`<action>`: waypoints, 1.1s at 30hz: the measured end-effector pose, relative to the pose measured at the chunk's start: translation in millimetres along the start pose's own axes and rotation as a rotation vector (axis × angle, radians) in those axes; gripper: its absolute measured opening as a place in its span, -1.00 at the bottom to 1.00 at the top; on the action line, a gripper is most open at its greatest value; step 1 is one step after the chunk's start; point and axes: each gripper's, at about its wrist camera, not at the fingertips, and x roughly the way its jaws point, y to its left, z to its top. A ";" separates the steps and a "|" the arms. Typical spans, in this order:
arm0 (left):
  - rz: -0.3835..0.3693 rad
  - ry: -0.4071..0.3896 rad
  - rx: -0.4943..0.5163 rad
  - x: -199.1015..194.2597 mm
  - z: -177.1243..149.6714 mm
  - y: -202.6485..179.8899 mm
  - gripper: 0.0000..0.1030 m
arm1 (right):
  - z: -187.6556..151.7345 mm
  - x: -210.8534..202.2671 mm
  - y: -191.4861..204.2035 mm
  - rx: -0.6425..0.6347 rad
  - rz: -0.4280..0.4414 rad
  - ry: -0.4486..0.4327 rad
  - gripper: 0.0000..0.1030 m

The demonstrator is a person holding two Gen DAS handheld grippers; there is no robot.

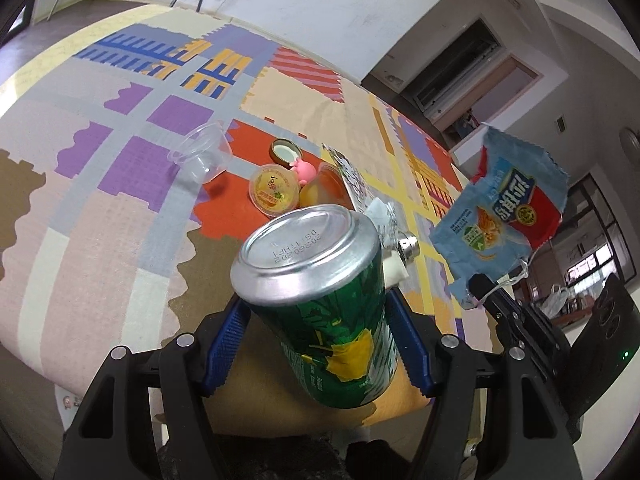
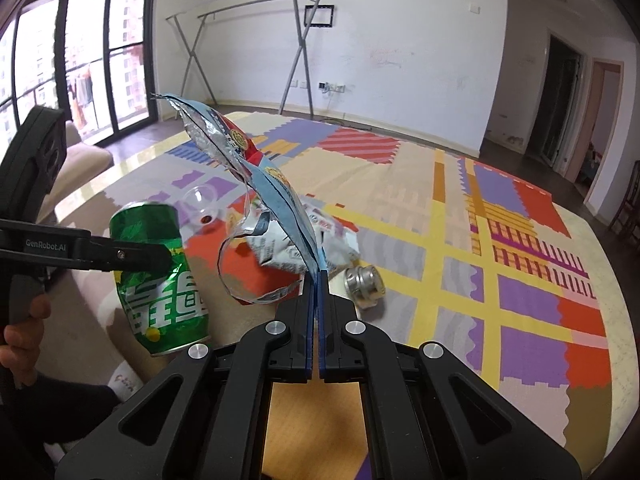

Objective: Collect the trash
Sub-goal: 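Grasp the green can with the left tool while the right tool grasps the blue chip bag, then carry the can and chip bag over the bin and open both tools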

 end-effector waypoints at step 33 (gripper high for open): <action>0.040 0.124 0.408 -30.6 -125.2 -9.6 0.37 | -88.6 -23.0 50.3 0.000 0.260 0.255 -0.96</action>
